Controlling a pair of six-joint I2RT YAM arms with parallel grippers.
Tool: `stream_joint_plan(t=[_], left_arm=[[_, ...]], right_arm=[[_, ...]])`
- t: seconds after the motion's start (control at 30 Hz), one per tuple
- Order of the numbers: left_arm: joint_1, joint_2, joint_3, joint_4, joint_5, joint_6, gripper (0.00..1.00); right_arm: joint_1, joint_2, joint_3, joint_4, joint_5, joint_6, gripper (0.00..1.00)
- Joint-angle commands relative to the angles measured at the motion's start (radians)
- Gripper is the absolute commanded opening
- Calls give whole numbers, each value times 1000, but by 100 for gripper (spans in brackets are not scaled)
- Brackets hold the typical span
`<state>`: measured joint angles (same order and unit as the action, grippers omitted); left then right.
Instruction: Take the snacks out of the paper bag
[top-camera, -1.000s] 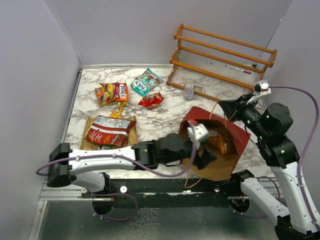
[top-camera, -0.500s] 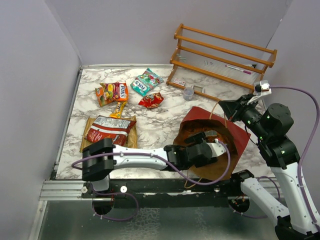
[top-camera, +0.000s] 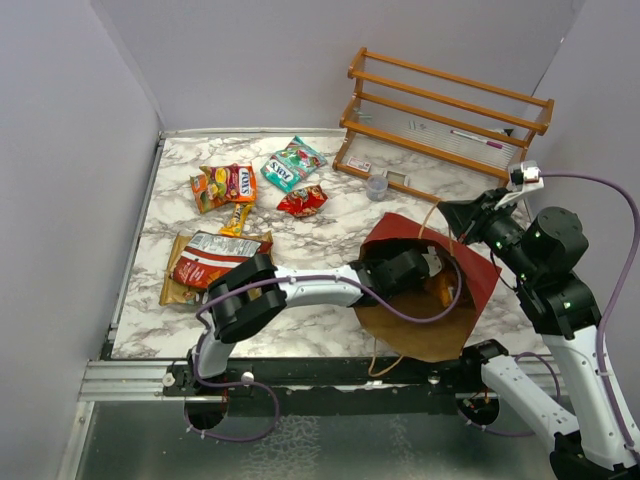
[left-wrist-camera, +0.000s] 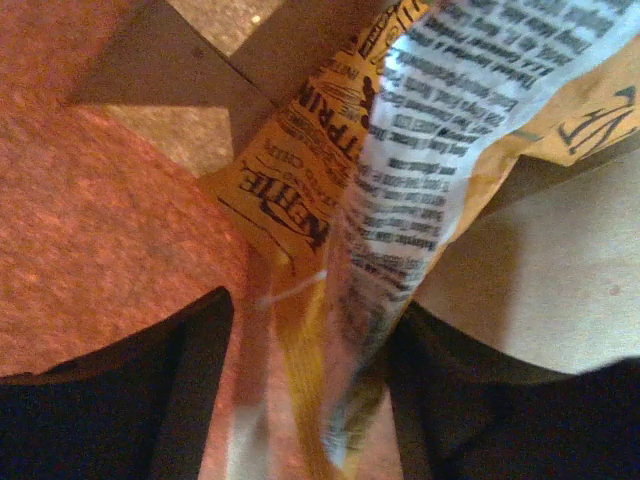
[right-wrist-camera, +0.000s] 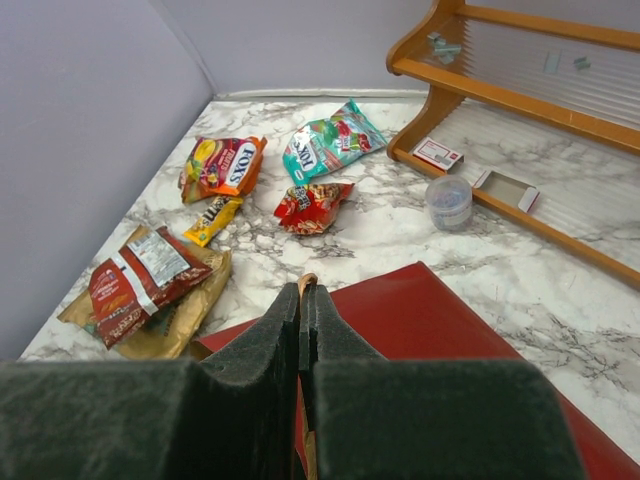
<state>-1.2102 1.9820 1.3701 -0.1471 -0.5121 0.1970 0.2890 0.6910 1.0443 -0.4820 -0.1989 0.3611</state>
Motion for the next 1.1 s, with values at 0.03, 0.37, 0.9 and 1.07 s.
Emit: stream_joint_plan(t=[0.03,0.37,0.9,1.07], left_arm=[[-6,14,43,-35,106,2,45],[-26,-163,-44,-41,94,-45,0],[-156,-652,-87,-135,69,-199,0],[-158,-814,-97,-108,105,-204,0]], right_arm=[[6,-13,29,-13,7,-14,3],[6,-19,25,-16,16,-21,3],[6,-7,25,0,29,-22,3],[6,-8,28,-3,41,-21,3]])
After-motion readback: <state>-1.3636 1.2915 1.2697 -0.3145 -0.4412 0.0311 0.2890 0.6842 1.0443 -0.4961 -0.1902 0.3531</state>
